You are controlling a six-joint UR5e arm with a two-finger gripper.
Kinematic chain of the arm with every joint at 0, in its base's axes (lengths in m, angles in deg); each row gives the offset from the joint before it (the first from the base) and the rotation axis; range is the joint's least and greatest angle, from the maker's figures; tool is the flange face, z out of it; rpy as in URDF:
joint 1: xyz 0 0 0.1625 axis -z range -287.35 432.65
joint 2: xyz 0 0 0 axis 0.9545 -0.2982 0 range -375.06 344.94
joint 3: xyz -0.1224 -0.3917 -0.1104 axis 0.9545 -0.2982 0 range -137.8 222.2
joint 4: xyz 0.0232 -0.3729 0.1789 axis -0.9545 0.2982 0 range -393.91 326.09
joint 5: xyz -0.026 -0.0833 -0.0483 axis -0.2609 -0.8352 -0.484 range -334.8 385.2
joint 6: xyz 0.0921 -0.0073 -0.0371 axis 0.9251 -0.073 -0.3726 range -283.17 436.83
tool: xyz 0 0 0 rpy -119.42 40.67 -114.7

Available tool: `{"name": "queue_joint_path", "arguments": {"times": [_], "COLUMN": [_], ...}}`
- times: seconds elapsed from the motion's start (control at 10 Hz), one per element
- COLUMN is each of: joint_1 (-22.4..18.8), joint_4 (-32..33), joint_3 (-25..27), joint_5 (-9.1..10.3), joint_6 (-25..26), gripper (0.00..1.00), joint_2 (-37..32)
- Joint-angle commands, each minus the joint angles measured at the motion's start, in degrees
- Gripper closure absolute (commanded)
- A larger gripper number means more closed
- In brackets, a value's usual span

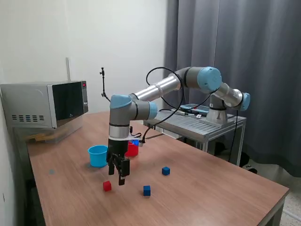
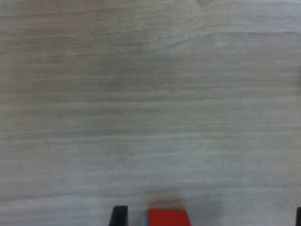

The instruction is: Place red objects in the red bin, and blue objects in the blue bin.

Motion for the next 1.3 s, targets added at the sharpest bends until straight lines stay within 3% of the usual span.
{"name": "queue_joint_path", "arguments": {"times": [0.0,1.2], "joint_1": [0.1,0.4], "joint_4": [0.0,4.2], "joint_3": [-0.7,-1.0], "joint_5": [0.04,-0.05], "joint_6": [-1.5,-2.5], "gripper": [0.0,0.0], "joint_2": [1.2,2.0]}}
